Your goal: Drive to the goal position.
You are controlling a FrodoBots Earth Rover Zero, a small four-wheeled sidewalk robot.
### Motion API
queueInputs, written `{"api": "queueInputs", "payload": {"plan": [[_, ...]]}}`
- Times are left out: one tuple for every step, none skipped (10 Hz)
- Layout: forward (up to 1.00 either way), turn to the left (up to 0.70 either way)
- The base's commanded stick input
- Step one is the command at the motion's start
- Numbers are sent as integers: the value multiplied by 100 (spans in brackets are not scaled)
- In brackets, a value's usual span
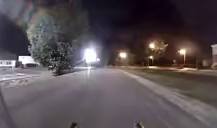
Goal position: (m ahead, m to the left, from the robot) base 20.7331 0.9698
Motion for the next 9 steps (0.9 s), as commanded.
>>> {"api": "queueInputs", "payload": {"plan": [[50, 0], [50, 0], [50, 0], [50, 0], [50, 0], [50, 0], [50, 0], [50, 0], [50, 0]]}}
